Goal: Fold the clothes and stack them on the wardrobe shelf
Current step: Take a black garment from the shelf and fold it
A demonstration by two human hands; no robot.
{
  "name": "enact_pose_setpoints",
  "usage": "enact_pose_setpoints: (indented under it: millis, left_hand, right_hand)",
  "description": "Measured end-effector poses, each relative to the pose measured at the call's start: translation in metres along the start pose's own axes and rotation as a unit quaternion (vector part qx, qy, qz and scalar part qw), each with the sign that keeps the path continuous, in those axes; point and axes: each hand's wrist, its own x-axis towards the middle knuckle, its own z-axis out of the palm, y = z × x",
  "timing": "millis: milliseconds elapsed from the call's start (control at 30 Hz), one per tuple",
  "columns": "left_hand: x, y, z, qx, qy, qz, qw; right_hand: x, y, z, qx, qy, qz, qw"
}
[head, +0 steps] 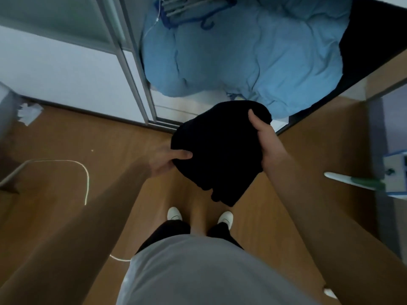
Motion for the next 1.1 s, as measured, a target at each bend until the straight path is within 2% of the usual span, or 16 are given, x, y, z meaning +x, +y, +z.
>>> enact_pose_setpoints:
  millis: [67, 133, 233, 367, 500, 567, 633, 700, 800, 867, 933, 1000, 1067, 1100]
  left_hand:
    - [0.004, 0.003, -0.002, 0.046, 0.095, 0.058, 0.993]
    - [0.007, 0.012, -0.004, 0.027, 0.172, 0.072, 0.982]
    - [0.012, 0.026, -0.01, -0.026, 0.24, 0.07, 0.968]
    - [0.011, 0.054, -0.013, -0.089, 0.246, 0.094, 0.961]
    - [0.009, 0.078, -0.023, -0.099, 0.237, 0.101, 0.961]
    - [0.008, 0.091, -0.027, -0.062, 0.24, 0.111, 0.963]
    - [0.006, 0.105, -0.031, 0.012, 0.237, 0.122, 0.964]
    - [0.002, 0.119, -0.033, 0.087, 0.224, 0.132, 0.962]
    - [-0.002, 0.136, -0.036, 0.193, 0.182, 0.095, 0.96]
    - [-0.003, 0.146, -0.032, 0.218, 0.149, 0.06, 0.963]
    - [-0.001, 0.159, -0.023, 0.223, 0.124, 0.022, 0.967]
    - [0.004, 0.177, -0.007, 0.283, 0.118, -0.016, 0.952]
    - [0.014, 0.199, 0.013, 0.386, 0.13, -0.043, 0.912]
    - [0.021, 0.209, 0.024, 0.437, 0.139, -0.05, 0.887]
  right_hand:
    - [0.01, -0.006, -0.004, -0.064, 0.047, 0.021, 0.997]
    - [0.017, -0.008, -0.01, -0.126, 0.071, 0.056, 0.988]
    - [0.022, 0.007, -0.012, -0.127, 0.035, 0.101, 0.986]
    - [0.022, 0.037, -0.006, -0.05, -0.028, 0.067, 0.996]
    - [0.024, 0.048, 0.007, 0.042, -0.033, -0.073, 0.996]
    - [0.025, 0.048, 0.013, 0.08, -0.02, -0.127, 0.988]
    - [0.027, 0.042, 0.013, 0.059, 0.013, -0.154, 0.986]
    - [0.029, 0.027, 0.012, -0.06, 0.061, -0.171, 0.982]
    - [0.035, -0.007, 0.01, -0.281, 0.07, -0.176, 0.941]
    - [0.037, -0.031, 0.011, -0.359, 0.035, -0.15, 0.921]
    - [0.037, -0.057, 0.011, -0.453, -0.028, -0.115, 0.884]
    - [0.033, -0.084, 0.008, -0.59, -0.073, -0.074, 0.8]
    - [0.029, -0.106, 0.007, -0.718, -0.102, -0.059, 0.686]
    - [0.03, -0.115, 0.006, -0.758, -0.104, -0.063, 0.64]
